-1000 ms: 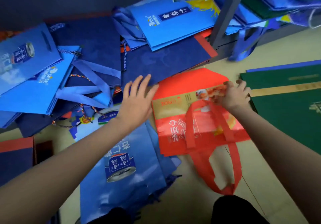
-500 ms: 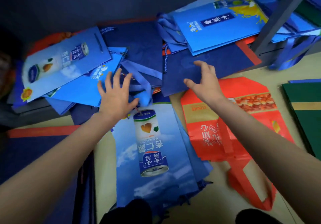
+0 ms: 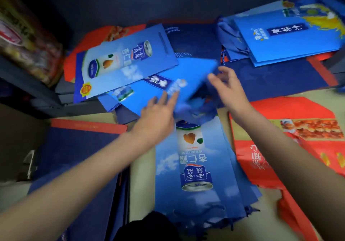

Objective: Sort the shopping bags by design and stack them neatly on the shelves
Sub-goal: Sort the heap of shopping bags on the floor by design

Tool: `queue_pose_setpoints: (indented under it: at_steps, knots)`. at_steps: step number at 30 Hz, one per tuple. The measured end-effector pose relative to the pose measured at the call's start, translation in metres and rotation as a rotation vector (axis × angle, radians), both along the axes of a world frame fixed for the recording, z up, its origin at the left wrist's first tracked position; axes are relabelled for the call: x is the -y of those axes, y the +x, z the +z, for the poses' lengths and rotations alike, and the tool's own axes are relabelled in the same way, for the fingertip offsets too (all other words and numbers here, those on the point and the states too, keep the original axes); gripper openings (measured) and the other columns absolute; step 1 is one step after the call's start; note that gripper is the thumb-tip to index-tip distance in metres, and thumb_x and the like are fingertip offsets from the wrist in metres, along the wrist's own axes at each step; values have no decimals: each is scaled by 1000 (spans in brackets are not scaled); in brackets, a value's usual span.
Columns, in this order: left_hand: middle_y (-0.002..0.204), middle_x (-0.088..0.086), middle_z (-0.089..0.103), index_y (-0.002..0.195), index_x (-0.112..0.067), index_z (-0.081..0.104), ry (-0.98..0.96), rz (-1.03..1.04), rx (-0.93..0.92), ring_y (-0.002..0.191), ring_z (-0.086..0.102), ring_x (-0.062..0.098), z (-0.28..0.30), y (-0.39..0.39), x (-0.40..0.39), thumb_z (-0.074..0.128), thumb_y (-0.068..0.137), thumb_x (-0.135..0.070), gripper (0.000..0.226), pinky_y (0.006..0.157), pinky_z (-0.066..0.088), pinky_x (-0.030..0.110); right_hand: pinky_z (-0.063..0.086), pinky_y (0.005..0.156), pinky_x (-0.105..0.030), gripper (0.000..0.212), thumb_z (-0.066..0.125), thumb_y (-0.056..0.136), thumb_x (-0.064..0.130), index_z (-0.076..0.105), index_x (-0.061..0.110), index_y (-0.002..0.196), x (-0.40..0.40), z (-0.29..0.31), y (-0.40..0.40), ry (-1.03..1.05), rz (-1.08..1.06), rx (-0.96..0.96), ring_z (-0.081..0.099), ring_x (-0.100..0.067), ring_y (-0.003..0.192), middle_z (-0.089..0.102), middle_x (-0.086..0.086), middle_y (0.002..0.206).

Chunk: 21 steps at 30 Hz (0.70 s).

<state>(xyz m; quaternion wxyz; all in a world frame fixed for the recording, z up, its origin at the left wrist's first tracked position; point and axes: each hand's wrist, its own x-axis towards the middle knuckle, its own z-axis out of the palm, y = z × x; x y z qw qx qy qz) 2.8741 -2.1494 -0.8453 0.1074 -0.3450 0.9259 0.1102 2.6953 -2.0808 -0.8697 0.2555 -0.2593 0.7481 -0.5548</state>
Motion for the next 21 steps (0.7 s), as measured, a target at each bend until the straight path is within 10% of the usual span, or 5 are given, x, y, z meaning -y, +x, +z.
queue_pose_setpoints:
  at_steps: [7, 16, 21]
  knots:
    - [157, -7, 6, 149, -39, 9, 152, -224, -35, 139, 12, 18, 12, 19, -25, 14, 68, -63, 85, 109, 21, 40, 45, 58, -19, 71, 59, 83, -10, 32, 23, 140, -28, -1, -41, -19, 4, 222, 55, -10, 67, 60, -3, 95]
    - [158, 9, -7, 151, -29, 8, -198, -132, 21, 144, -4, 34, -26, -2, 26, 53, 89, -46, 78, 114, 6, 51, 37, 43, -8, 50, 50, 83, -18, 56, 19, 115, -132, -5, -114, 445, 4, -154, 54, -7, 62, 54, -15, 100]
    - [156, 12, -16, 151, -25, -3, -215, -277, 250, 144, -7, 35, -33, -29, 15, 56, 88, -47, 89, 114, 10, 50, 34, 42, -9, 32, 63, 87, 6, 51, 19, 114, -133, -21, -109, 524, 139, -54, 49, -12, 61, 54, -12, 84]
